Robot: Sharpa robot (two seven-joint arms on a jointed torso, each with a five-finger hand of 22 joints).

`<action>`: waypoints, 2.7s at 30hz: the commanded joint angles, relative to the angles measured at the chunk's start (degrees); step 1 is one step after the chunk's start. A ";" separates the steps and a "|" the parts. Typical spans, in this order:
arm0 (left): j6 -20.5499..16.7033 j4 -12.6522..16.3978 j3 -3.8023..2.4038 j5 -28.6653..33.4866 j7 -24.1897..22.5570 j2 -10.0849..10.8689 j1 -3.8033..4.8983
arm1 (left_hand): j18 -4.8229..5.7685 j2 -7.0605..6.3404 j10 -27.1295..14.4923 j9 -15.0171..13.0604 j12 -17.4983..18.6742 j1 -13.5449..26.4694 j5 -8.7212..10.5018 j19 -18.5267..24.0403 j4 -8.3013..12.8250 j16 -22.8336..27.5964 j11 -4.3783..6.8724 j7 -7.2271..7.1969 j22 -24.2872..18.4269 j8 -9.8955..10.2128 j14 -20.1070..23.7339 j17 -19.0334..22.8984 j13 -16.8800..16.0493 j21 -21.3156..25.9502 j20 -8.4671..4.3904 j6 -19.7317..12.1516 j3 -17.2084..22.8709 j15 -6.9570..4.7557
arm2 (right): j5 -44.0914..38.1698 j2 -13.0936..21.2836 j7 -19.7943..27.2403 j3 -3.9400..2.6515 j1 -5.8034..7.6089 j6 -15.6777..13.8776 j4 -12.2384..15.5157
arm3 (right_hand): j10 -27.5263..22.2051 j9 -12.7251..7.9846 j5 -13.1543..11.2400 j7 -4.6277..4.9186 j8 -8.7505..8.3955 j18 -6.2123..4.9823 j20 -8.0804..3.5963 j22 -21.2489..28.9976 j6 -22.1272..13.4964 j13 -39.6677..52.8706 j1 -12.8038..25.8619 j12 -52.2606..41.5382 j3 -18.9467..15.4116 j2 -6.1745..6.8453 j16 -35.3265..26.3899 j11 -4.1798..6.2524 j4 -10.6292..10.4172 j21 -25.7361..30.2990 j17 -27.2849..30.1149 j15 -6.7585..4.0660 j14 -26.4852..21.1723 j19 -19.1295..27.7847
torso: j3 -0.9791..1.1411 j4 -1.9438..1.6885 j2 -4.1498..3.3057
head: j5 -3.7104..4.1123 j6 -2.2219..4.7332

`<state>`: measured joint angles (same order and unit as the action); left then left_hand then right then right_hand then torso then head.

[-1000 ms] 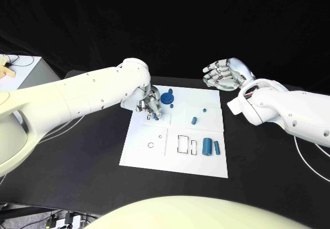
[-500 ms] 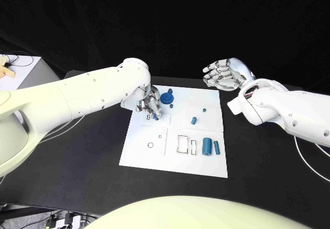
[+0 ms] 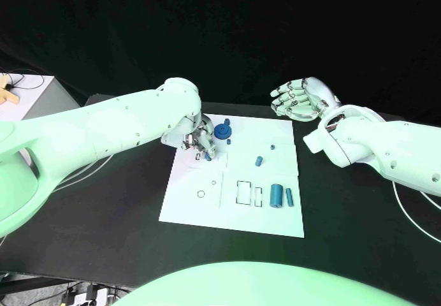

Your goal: Assemble the parts on the task board

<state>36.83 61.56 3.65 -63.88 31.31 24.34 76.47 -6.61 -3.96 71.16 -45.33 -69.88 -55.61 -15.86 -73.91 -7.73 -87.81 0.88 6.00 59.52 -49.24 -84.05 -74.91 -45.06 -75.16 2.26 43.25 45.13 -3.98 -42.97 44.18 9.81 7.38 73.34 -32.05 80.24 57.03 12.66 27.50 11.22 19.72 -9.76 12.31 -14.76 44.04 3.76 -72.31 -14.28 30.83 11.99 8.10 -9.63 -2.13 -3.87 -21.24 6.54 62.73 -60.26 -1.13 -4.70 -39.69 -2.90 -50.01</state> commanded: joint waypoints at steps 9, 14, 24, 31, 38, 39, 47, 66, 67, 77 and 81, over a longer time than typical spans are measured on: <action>0.62 0.01 0.34 0.52 -0.08 0.00 -0.61 | 0.41 0.19 0.33 -0.19 0.27 1.73 0.13 0.04 9.40 -0.21 0.10 -2.84 -0.43 0.22 -4.72 -10.81 0.13 0.03 0.03 3.30 9.49 -0.12 | -0.23 0.12 0.33 -0.02 -0.02 0.54 0.18 | 0.07 -0.10 0.28 2.84 0.19 -0.67 0.33 0.05 -0.39 -0.09 0.49 0.24 -0.02 0.17 -0.27 -0.44 0.38 0.08 0.05 0.24 0.19 0.00 | -0.01 -0.07 0.04 | 0.10 0.01; -0.03 -0.11 0.33 0.67 -0.10 0.09 -0.61 | 0.39 -1.94 0.37 -0.73 0.36 5.62 0.87 0.09 6.22 -0.15 0.36 -3.28 -0.59 0.84 -4.70 -10.75 0.09 0.30 -0.04 3.73 4.33 -0.30 | -0.25 0.17 0.32 -0.02 -0.02 0.50 0.21 | 0.07 -0.10 0.28 2.84 0.19 -0.67 0.33 0.05 -0.39 -0.09 0.49 0.24 -0.02 0.17 -0.27 -0.44 0.38 0.08 0.05 0.24 0.19 0.00 | 0.03 0.02 0.03 | 0.08 0.01; -0.52 -0.47 0.34 0.77 -0.11 -0.04 -0.65 | 0.39 -3.07 0.30 -0.92 0.30 7.23 1.13 -0.01 3.69 -0.14 0.47 -3.42 -0.64 1.58 -4.71 -10.79 -0.17 0.46 -0.21 4.39 0.19 -0.42 | -0.25 0.23 0.33 -0.02 -0.01 0.47 0.25 | 0.06 -0.13 0.28 2.84 0.22 -0.67 0.33 0.25 -0.39 -0.09 0.47 0.24 0.01 0.15 -0.36 -0.45 0.47 0.08 0.11 0.25 0.20 -0.02 | 0.01 -0.01 -0.01 | 0.22 0.01; -1.04 -0.67 0.35 0.81 -0.14 -0.04 -0.73 | 0.40 -3.49 0.24 -1.05 0.29 7.83 1.28 -0.08 2.03 -0.12 0.45 -3.41 -0.64 1.99 -4.71 -10.79 -0.26 0.53 -0.23 4.78 -2.26 -0.43 | -0.25 0.29 0.33 -0.02 -0.01 0.49 0.29 | 0.06 -0.13 0.28 2.84 0.22 -0.67 0.33 0.25 -0.39 -0.09 0.47 0.24 0.01 0.15 -0.36 -0.45 0.47 0.08 0.11 0.25 0.20 -0.02 | 0.01 -0.04 0.00 | 0.27 0.01; -1.45 -0.86 0.35 0.80 -0.15 0.03 -0.75 | 0.41 -3.86 0.20 -1.26 0.30 8.25 1.45 -0.13 -0.06 -0.13 0.41 -3.37 -0.66 2.43 -4.72 -10.84 -0.35 0.62 -0.22 5.15 -5.60 -0.40 | -0.36 0.31 0.30 -0.02 -0.01 0.54 0.32 | 0.05 -0.19 0.28 2.82 0.25 -0.68 0.31 0.55 -0.43 -0.09 0.11 0.25 0.16 0.17 -0.50 -0.43 0.88 0.07 0.21 0.23 0.20 -0.02 | 0.00 -0.02 0.01 | 0.30 0.01; -1.46 -0.90 0.35 0.78 -0.15 0.05 -0.75 | 0.40 -3.87 0.18 -1.28 0.31 8.25 1.44 -0.12 -0.23 -0.11 0.41 -3.37 -0.68 2.47 -4.71 -10.82 -0.33 0.64 -0.22 5.17 -5.88 -0.40 | -0.37 0.32 0.29 -0.02 -0.01 0.55 0.32 | 0.05 -0.19 0.27 2.82 0.26 -0.68 0.30 0.59 -0.43 -0.09 0.05 0.25 0.19 0.17 -0.51 -0.43 0.94 0.06 0.23 0.23 0.20 -0.03 | 0.00 -0.02 0.02 | 0.34 0.01; -1.13 -1.12 0.35 0.29 -0.06 0.20 -0.75 | 0.39 -4.30 0.06 -1.48 0.39 8.17 1.53 -0.11 -1.63 -0.07 0.38 -3.34 -0.76 2.77 -4.69 -10.77 -0.29 0.74 -0.21 5.32 -8.52 -0.39 | -0.41 0.38 0.24 -0.02 -0.01 0.65 0.34 | 0.05 -0.20 0.26 2.82 0.26 -0.68 0.30 0.62 -0.44 -0.10 0.00 0.25 0.20 0.18 -0.53 -0.43 1.00 0.06 0.24 0.23 0.19 -0.03 | -0.02 -0.05 0.04 | 0.32 0.01; -1.20 -0.41 0.27 -0.58 0.00 1.29 -0.84 | 0.47 -6.24 0.30 -2.09 0.20 6.38 2.03 -0.45 -4.81 -0.23 0.51 -3.52 -0.31 3.32 -4.80 -11.16 -0.89 0.65 -0.32 5.77 -16.07 -0.51 | -0.48 0.54 0.18 -0.02 -0.01 0.66 0.29 | 0.00 -0.25 0.14 2.86 0.26 -0.66 0.31 0.83 -0.50 -0.10 -0.11 0.28 0.18 0.34 -0.64 -0.46 1.26 0.06 0.31 0.26 0.17 -0.01 | -0.06 -0.01 0.01 | 0.49 0.01; -1.29 -0.32 0.26 -0.63 0.00 1.39 -0.85 | 0.47 -6.25 0.33 -2.13 0.18 6.23 2.19 -0.44 -5.11 -0.26 0.54 -3.54 -0.35 3.35 -4.82 -11.22 -0.94 0.67 -0.33 5.81 -16.52 -0.52 | -0.48 0.54 0.18 -0.02 -0.01 0.66 0.29 | 0.00 -0.25 0.14 2.86 0.26 -0.66 0.31 0.83 -0.50 -0.10 -0.11 0.28 0.18 0.34 -0.64 -0.46 1.26 0.06 0.31 0.26 0.17 -0.01 | -0.04 -0.01 0.02 | 0.57 0.01; -2.60 2.43 -0.45 -1.21 -0.12 3.60 -0.84 | 0.48 -6.13 0.35 -2.24 0.19 5.62 2.96 -0.50 -6.01 -0.23 0.58 -3.60 -0.26 3.47 -4.80 -11.18 -0.97 0.65 -0.37 5.88 -17.72 -0.56 | -0.46 0.69 0.28 -0.02 -0.01 0.57 0.27 | 0.01 -0.26 0.09 2.88 0.27 -0.65 0.32 0.90 -0.51 -0.10 -0.06 0.27 0.14 0.38 -0.67 -0.48 1.28 0.06 0.34 0.28 0.18 -0.01 | 0.01 -0.06 0.18 | 0.68 0.01; -3.31 5.06 -1.52 -1.35 -0.17 5.18 -0.79 | 0.32 -5.82 -0.06 -2.31 0.61 4.80 3.09 -0.07 -6.46 -0.01 0.57 -3.58 -1.07 3.63 -4.67 -10.75 -0.18 1.10 -0.39 5.73 -18.30 -0.57 | -0.40 0.90 0.37 -0.02 -0.01 0.44 0.29 | 0.03 -0.26 0.07 2.90 0.28 -0.64 0.33 0.94 -0.50 -0.09 0.02 0.26 0.10 0.39 -0.67 -0.50 1.25 0.06 0.35 0.29 0.20 -0.02 | -0.01 -0.17 0.19 | 0.81 0.01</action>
<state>34.38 65.87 2.25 -64.60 31.04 29.36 75.59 -6.61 -9.87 71.37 -47.56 -69.45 -50.30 -12.96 -74.11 -14.30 -87.81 1.34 2.46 58.58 -45.55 -83.83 -74.91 -45.36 -74.28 2.06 48.63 27.17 -4.18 -43.04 45.02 9.65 7.38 73.34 -32.06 80.45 57.03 12.47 27.50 11.39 19.72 -9.77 12.31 -13.87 43.86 3.73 -72.32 -14.28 30.99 11.99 7.66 -9.63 -1.18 -3.87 -20.96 6.54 62.73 -60.26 -1.13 -4.78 -39.52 -2.16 -50.01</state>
